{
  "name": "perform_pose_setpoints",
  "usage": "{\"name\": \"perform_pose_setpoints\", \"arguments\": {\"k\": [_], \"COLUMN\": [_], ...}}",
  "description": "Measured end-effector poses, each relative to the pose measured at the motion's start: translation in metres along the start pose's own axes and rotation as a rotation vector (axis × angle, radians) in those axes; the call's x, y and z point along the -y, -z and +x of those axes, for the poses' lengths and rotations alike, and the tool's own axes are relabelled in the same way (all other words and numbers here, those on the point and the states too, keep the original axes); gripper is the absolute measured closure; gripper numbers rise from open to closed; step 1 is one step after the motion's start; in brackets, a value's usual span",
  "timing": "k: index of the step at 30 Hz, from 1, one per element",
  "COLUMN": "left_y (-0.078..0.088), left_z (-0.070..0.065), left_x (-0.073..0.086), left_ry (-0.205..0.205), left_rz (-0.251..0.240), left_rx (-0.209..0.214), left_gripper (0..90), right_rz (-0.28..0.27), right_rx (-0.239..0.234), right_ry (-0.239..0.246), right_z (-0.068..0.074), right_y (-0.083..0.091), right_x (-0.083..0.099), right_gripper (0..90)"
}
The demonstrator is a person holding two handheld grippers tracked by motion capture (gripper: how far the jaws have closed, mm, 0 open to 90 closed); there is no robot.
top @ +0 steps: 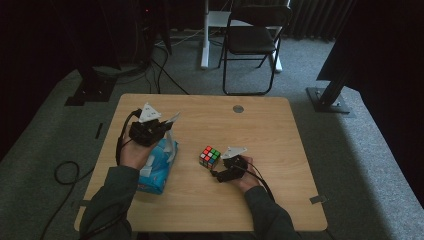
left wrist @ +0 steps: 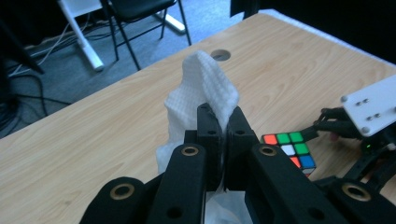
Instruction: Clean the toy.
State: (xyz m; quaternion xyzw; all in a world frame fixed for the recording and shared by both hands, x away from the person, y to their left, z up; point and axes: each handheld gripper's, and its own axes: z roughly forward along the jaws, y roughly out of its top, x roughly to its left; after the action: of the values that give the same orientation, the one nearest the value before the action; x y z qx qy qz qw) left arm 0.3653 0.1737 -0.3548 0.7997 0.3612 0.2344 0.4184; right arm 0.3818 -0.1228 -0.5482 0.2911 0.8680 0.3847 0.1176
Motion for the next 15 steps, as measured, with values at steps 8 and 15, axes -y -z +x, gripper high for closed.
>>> {"name": "perform_pose_setpoints", "arguments": {"k": [8,15], "left_y": [-0.013,-0.023], "left_z": [-0.006,-0.013], "left_x": [-0.004,-0.007], "left_ry": [-0.008,-0.015], "left_rz": [0.005,-0.001], "left_rx": [0.02,0.038], "left_gripper": [88.0,88.0], "right_rz": [-0.001,0.0], "right_rx": [-0.002,0.0], "right_ry": [-0.006,0.004], "right_z": [0.0,0.0], "right_y": [0.0,0.001], "right_x": [0.0,0.001], "right_gripper": [20.6,20.6]}}
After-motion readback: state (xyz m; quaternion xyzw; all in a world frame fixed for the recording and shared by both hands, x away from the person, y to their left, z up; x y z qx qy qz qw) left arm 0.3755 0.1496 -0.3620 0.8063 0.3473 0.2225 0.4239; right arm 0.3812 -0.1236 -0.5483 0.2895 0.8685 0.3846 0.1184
